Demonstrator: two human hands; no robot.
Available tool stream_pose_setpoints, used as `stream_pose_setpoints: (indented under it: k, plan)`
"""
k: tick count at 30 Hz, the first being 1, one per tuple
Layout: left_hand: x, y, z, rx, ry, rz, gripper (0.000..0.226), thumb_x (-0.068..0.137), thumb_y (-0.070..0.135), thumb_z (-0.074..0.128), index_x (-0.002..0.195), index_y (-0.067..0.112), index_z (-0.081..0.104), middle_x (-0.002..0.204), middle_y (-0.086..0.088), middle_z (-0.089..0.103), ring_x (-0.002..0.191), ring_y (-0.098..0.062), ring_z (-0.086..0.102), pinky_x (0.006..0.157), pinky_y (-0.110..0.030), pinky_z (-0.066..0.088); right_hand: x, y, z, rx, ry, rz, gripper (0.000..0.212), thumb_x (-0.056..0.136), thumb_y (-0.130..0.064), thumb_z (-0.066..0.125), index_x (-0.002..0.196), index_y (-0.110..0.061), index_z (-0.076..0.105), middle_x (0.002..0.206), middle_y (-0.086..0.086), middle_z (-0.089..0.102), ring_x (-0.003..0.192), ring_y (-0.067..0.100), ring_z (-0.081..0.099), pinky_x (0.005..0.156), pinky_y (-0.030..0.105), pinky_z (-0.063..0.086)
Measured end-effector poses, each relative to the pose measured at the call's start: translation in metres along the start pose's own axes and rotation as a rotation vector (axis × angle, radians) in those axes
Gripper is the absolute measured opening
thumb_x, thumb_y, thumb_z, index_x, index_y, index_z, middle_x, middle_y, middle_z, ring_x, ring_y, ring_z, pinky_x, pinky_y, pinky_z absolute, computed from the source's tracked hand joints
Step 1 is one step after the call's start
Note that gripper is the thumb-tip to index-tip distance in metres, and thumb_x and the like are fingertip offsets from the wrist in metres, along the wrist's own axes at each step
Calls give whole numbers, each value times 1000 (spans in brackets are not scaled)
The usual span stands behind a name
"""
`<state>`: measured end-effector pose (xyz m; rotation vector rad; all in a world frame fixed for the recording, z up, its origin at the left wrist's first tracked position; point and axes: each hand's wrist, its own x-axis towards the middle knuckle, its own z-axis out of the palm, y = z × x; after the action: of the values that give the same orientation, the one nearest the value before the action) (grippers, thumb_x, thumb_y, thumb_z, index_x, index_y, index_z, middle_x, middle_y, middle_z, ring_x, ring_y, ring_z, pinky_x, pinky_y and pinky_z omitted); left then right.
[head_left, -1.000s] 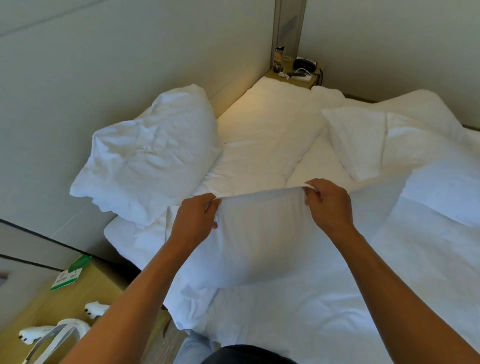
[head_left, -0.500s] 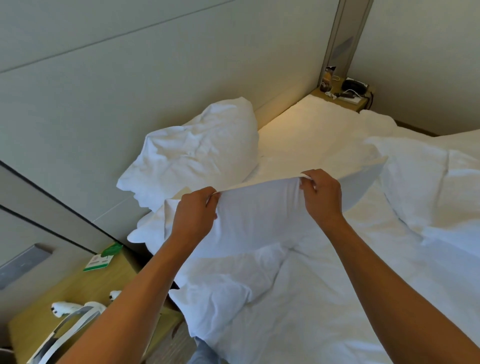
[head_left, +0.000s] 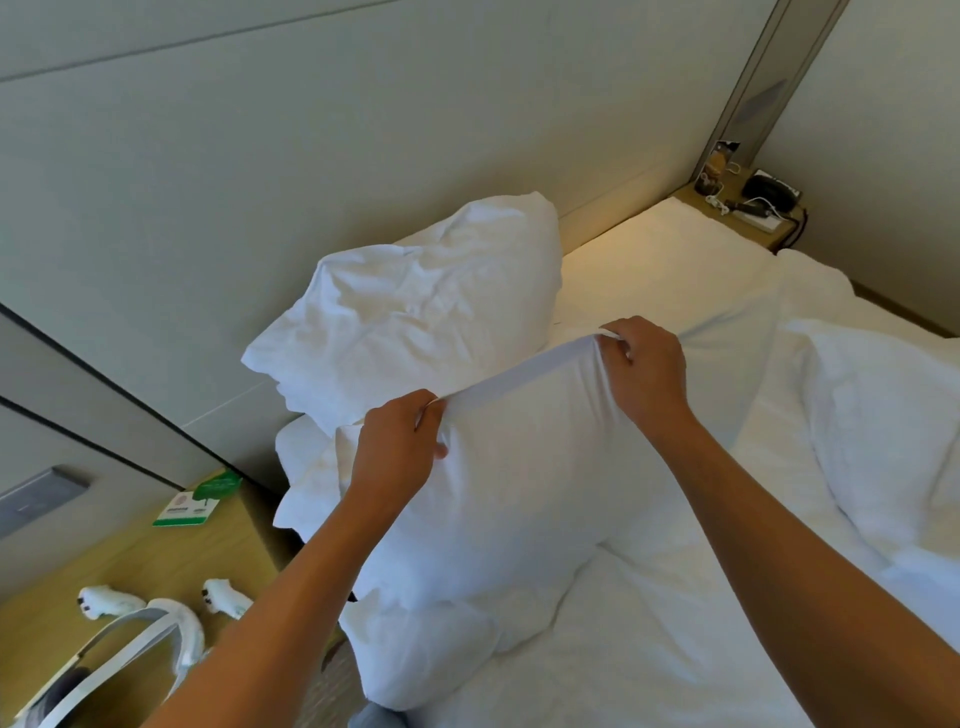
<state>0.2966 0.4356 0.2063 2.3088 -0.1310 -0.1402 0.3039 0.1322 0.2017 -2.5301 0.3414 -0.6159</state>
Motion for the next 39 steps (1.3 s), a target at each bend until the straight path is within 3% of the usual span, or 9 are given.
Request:
stream_pose_setpoints:
  k: [4, 8, 13, 17, 22, 26, 31, 35, 39]
  plan:
    - [28, -17, 9, -62, -13, -66, 36, 105, 23, 48, 70, 20, 56, 59, -2, 71, 52, -1, 66, 49, -13, 34, 36, 3, 30, -45, -97, -21, 24, 105, -22, 59, 113, -9, 78, 104, 8, 77, 93, 27, 70, 83, 29, 49]
    - [47, -41, 36, -49, -99, -136, 36, 105, 22, 50, 70, 22, 56, 64, -4, 72, 54, -3, 68, 54, -13, 41, 46, 23, 73, -101, -232, 10, 24, 104, -24, 60, 113, -10, 77, 103, 11, 76, 94, 32, 70, 81, 33, 49]
    - [50, -68, 73, -5, -238, -254, 29, 105, 20, 51, 83, 7, 66, 72, -12, 74, 68, -22, 75, 70, -32, 56, 23, 57, 116, -104, -396, 102, 23, 104, -21, 60, 112, -9, 77, 103, 11, 75, 96, 32, 71, 78, 26, 42]
    - [49, -70, 87, -38, -264, -306, 27, 103, 19, 53, 81, 9, 65, 68, -11, 74, 61, -15, 73, 65, -26, 50, 15, 73, 119, -107, -367, 123, 22, 103, -23, 62, 114, -13, 78, 104, 9, 76, 95, 31, 72, 76, 25, 42]
    - [63, -48, 82, -58, -253, -242, 29, 101, 22, 52, 76, 17, 63, 57, -5, 73, 57, -10, 70, 69, -26, 50, 35, 72, 92, -63, -234, 88, 19, 102, -21, 63, 107, -12, 79, 97, 8, 76, 89, 30, 71, 78, 35, 54]
    - [80, -44, 69, -77, -209, -204, 35, 102, 26, 49, 68, 26, 56, 55, 3, 73, 52, -5, 68, 56, -18, 41, 65, 60, 96, -77, -246, 71, 23, 104, -26, 59, 107, -13, 78, 98, 8, 75, 89, 29, 69, 82, 38, 56]
    - [98, -67, 76, -52, -242, -302, 24, 102, 21, 52, 86, 11, 68, 67, -9, 76, 71, -23, 73, 70, -34, 53, 73, 53, 140, -113, -382, 113, 26, 105, -25, 56, 113, -11, 77, 106, 12, 74, 99, 33, 69, 84, 35, 50]
    - [130, -88, 75, -32, -168, -316, 29, 105, 23, 49, 82, 15, 66, 66, -6, 75, 57, -9, 70, 50, -12, 41, 92, 42, 176, -73, -395, 153, 25, 103, -23, 57, 111, -12, 78, 107, 11, 75, 100, 33, 69, 78, 32, 45]
    - [173, -98, 68, 10, -129, -273, 33, 106, 22, 48, 77, 15, 64, 63, -1, 72, 53, 2, 61, 54, -3, 41, 130, 26, 206, -116, -408, 117, 27, 103, -20, 54, 98, -5, 76, 100, 15, 75, 96, 37, 68, 77, 36, 48]
